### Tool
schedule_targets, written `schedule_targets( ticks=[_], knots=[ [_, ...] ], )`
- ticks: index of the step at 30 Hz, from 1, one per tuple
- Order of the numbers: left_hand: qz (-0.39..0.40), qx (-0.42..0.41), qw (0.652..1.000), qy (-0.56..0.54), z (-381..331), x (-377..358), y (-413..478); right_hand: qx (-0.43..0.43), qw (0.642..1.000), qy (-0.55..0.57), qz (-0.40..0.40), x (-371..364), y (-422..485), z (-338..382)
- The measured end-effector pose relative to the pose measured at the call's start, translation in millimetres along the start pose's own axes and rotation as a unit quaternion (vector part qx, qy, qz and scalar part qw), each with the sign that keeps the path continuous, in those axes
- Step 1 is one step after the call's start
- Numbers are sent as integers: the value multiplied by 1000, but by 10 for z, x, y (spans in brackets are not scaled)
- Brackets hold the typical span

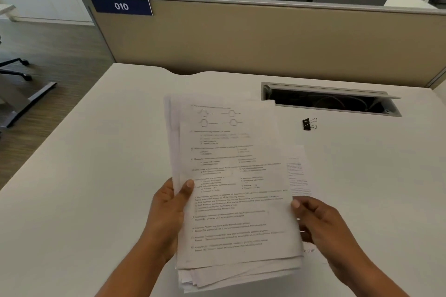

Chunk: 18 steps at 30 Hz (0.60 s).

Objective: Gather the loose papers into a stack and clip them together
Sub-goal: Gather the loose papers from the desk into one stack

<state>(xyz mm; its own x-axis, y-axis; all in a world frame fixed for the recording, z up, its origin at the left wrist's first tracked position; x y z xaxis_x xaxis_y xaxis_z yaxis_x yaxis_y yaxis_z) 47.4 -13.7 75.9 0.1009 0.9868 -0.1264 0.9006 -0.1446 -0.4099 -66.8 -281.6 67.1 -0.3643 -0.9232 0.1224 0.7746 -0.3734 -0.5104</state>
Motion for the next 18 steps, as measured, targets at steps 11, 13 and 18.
schedule_targets(
  ticks=[11, 13, 18],
  knots=[
    [-49, -25, 998, -43, 2, 482, 58, -128, 838, -489, -206, 782, 300, -541],
    [-53, -22, 997, -48, 41, 520, 63, -129, 825, -511, -205, 721, 291, -533],
    [-56, -15, 997, -51, 126, 585, 75, -126, 879, -423, -181, 710, 385, -600]
  ],
)
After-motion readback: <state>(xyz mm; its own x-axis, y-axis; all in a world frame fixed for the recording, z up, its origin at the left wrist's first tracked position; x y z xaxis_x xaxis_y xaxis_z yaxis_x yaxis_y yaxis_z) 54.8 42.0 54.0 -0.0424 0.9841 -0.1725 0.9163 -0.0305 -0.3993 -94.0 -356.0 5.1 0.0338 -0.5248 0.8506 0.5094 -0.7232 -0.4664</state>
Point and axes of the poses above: each hand's wrist, its own y-axis towards the middle knuckle, its own x-axis out of the back of the hand, z = x × y, the point moved 8 cm from there along y, towards the middle knuckle, and after that the axes turned 3 degrees about -x, right-handed, at the moved point
